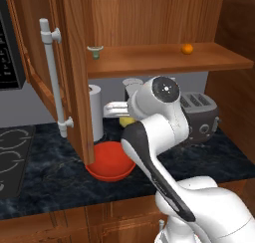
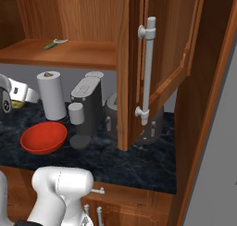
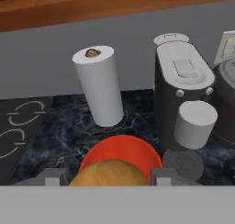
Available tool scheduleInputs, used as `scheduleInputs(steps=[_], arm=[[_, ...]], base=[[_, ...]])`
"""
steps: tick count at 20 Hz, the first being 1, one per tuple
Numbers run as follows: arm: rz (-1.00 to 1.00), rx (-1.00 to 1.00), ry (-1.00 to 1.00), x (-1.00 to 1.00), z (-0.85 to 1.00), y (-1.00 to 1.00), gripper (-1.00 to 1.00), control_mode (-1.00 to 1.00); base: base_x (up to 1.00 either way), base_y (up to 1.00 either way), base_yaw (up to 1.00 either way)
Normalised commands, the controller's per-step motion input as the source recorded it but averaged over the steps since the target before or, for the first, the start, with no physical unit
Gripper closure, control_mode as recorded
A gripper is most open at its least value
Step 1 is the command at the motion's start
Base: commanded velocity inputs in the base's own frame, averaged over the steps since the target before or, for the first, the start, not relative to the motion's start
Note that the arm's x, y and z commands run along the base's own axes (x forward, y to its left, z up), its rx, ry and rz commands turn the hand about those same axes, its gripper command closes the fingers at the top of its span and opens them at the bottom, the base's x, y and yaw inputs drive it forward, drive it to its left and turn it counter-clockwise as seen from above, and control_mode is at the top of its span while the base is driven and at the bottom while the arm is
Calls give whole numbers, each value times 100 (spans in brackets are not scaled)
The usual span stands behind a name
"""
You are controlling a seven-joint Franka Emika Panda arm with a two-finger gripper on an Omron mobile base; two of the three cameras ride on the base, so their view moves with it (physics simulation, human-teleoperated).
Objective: Open the cabinet. Pick the apple and tangerine from the cabinet and place them into the bowl. Then close the cabinet.
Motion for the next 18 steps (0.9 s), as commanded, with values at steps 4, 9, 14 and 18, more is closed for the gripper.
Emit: scheduleInputs(steps=[4,9,14,18], arm=[[0,-8,17,10,-46,6,100,-100],[0,0,7,3,-14,0,100,-100],[0,0,13,13,-79,0,100,-100],[0,0,5,9,-66,0,100,-100]], base=[[0,0,0],[0,0,0],[0,0,0],[0,0,0]])
